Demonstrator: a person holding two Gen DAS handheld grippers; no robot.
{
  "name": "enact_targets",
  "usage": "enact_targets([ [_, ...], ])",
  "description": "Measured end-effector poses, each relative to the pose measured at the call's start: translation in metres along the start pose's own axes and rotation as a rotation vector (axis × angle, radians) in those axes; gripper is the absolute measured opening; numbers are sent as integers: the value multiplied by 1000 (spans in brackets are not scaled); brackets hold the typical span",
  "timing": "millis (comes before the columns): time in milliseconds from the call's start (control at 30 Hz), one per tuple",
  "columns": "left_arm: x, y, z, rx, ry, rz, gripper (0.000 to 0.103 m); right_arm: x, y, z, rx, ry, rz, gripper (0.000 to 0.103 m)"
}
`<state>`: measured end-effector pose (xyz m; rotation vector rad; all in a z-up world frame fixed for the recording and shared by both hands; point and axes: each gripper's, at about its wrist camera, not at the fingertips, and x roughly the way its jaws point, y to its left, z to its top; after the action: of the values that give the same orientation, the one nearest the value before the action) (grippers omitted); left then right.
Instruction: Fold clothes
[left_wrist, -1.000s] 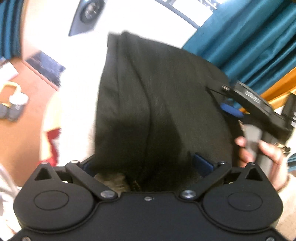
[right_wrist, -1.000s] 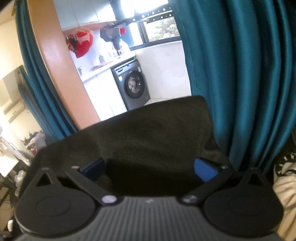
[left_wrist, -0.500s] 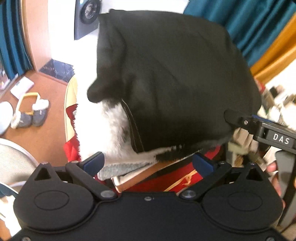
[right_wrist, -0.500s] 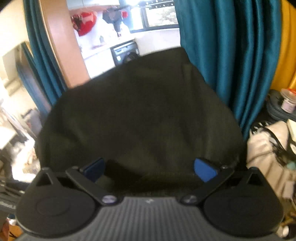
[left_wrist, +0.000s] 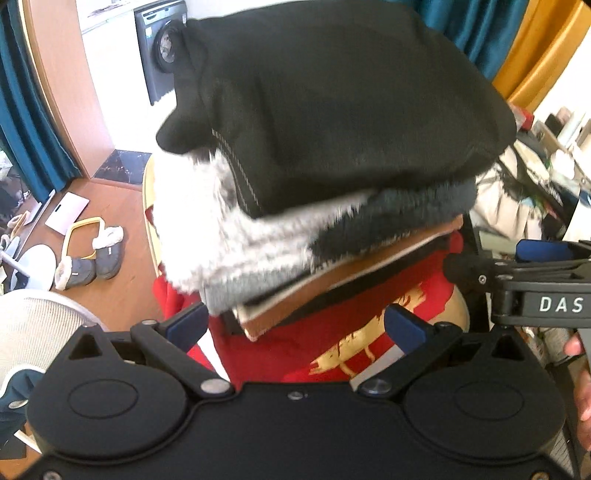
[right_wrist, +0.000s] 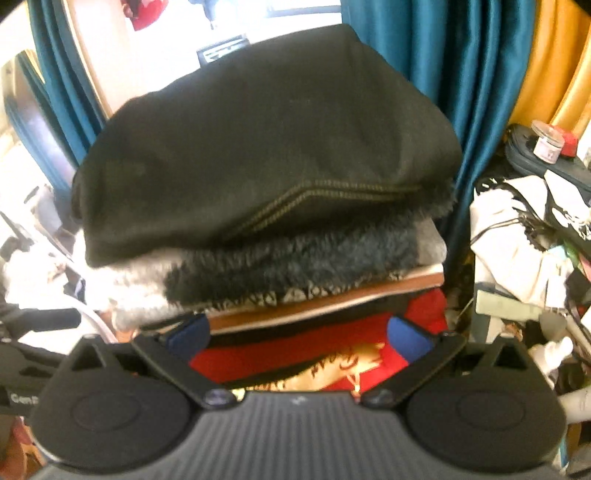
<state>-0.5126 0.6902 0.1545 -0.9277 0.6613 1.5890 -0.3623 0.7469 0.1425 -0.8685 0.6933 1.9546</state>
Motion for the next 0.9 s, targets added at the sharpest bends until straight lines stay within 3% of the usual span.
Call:
enact_targets([
  [433, 3, 1, -48, 71, -8, 66, 103, -4, 20, -45, 48, -8, -63, 102],
  [667, -18, 29, -84, 117, -49, 43, 103, -35, 45, -100, 218, -48, -101, 102],
  [900, -30, 51, -138, 179, -99, 10, 103, -59, 85, -168, 254, -48, -211, 102],
])
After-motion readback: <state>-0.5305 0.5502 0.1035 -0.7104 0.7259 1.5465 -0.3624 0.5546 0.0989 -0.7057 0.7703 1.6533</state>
